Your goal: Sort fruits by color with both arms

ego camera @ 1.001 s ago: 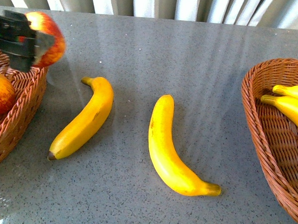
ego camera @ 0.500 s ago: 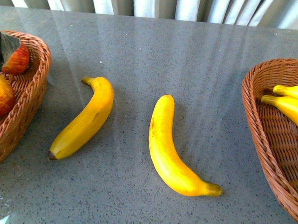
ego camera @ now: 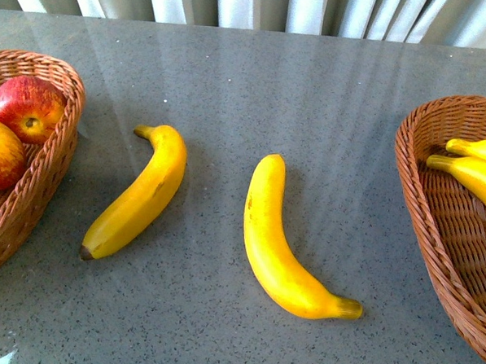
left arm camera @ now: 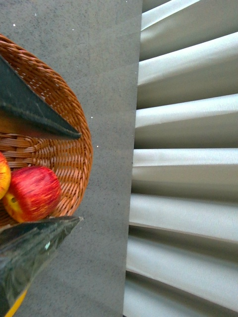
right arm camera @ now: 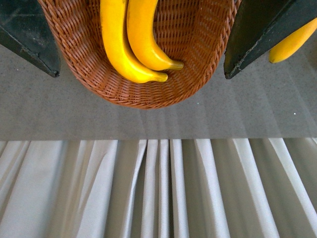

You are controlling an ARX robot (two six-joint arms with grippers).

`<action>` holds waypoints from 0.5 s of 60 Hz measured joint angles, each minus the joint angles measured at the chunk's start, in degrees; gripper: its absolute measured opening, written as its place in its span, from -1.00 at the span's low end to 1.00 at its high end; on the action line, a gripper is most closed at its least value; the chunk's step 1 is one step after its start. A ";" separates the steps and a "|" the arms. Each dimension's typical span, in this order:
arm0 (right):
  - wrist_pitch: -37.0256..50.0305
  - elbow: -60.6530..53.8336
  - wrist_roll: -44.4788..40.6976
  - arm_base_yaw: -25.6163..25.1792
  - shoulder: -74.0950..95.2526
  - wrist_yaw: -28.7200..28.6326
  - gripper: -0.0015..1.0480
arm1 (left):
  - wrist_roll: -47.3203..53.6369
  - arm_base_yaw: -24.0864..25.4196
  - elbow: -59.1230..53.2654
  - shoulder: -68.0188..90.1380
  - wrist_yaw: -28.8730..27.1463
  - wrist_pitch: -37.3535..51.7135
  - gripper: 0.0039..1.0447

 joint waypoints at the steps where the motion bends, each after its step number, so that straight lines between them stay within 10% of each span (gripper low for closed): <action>1: 0.00 0.00 -0.02 0.00 0.00 0.00 0.82 | 0.02 -0.17 -0.59 -0.96 -0.09 -0.52 -0.31; 11: 0.00 0.00 -0.02 0.00 0.00 -0.02 0.82 | 0.20 -3.89 -4.70 -10.69 -3.89 -6.34 -0.96; 30: 0.00 0.00 -0.02 0.00 0.00 -0.02 0.82 | 0.33 -4.26 -7.98 -30.99 -4.24 -23.39 -0.98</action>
